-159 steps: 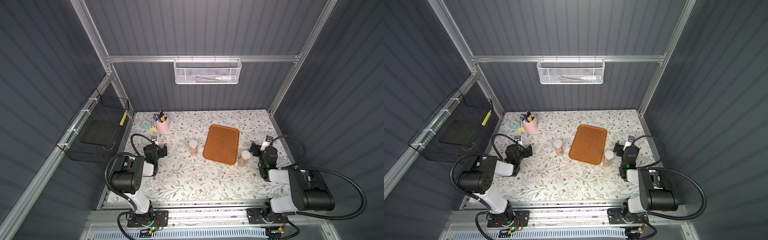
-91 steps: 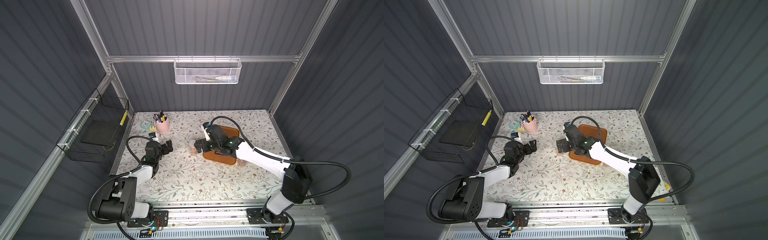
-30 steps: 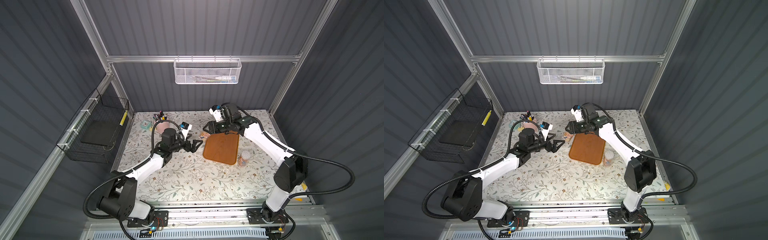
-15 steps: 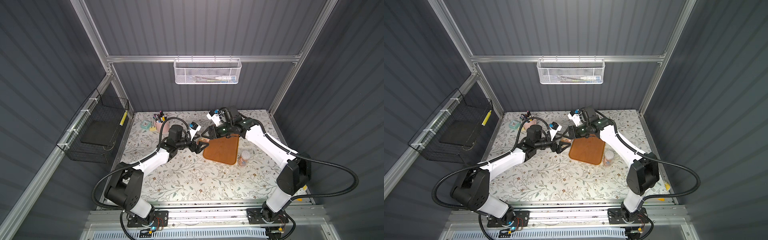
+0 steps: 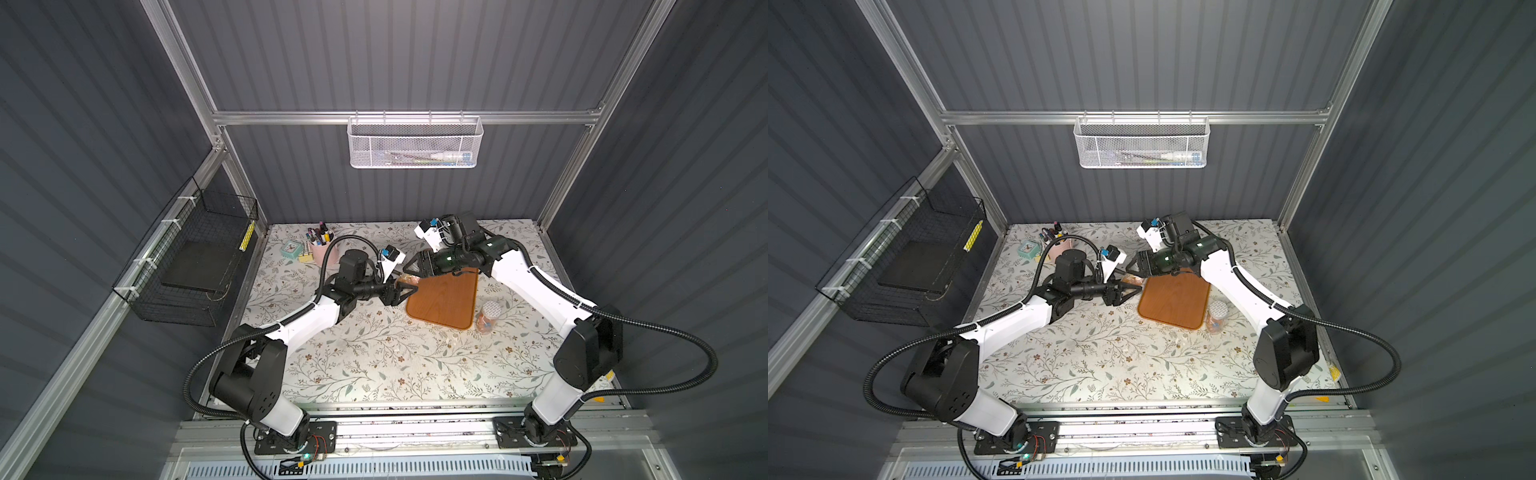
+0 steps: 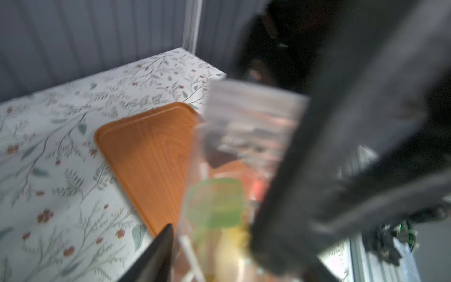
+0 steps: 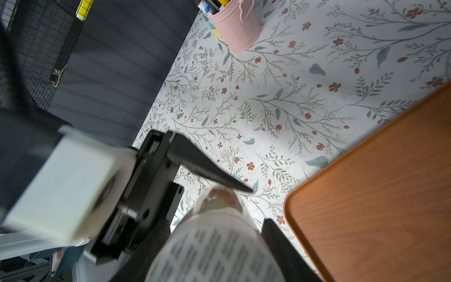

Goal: Pour the candies out of the jar
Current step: Pick up the jar from the center of the board.

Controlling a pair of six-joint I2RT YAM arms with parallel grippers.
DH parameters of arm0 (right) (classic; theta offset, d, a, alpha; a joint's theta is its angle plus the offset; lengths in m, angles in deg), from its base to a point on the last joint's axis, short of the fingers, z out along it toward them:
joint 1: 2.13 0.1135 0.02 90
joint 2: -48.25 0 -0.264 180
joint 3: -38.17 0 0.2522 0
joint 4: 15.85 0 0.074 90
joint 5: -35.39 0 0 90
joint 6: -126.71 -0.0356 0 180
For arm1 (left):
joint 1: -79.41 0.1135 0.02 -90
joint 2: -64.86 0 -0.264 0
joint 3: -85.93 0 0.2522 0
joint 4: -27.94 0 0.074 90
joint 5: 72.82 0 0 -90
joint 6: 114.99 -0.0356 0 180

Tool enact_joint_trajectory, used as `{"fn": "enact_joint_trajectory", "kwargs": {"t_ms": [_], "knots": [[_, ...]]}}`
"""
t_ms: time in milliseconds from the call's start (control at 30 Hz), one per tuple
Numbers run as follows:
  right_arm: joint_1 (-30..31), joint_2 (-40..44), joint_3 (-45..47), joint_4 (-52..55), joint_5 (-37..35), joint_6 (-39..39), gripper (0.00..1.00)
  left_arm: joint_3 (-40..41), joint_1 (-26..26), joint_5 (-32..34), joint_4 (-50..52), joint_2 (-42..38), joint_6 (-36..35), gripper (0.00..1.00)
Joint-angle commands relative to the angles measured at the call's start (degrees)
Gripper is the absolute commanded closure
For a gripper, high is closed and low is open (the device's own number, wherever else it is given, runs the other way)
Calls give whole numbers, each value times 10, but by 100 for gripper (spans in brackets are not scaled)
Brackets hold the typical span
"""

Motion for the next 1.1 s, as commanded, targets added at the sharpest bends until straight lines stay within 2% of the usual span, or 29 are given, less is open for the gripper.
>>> {"fn": "enact_joint_trajectory", "kwargs": {"t_ms": [0,200,300,500,567,633,833,967,1067], "knots": [[0,-5,-12,24,23,-4,50,-24,6,8,14,13,9,58],[-1,-12,-18,24,20,-6,48,-27,2,15,17,15,11,59],[-2,-11,-18,23,18,-7,42,-27,1,20,17,13,8,61],[-10,1,-12,11,13,-26,7,-27,0,33,19,15,7,65],[-14,9,-9,7,5,-36,2,-25,1,41,15,16,12,67],[-17,16,-7,10,-9,-49,1,-22,0,48,11,16,19,69],[-17,47,45,-20,-86,-105,2,-12,-11,100,0,10,39,86],[-16,69,91,-96,-72,-190,6,-6,-21,125,-8,11,45,100],[-10,80,118,-153,-70,-227,8,-9,-28,129,-6,15,46,100]]}}
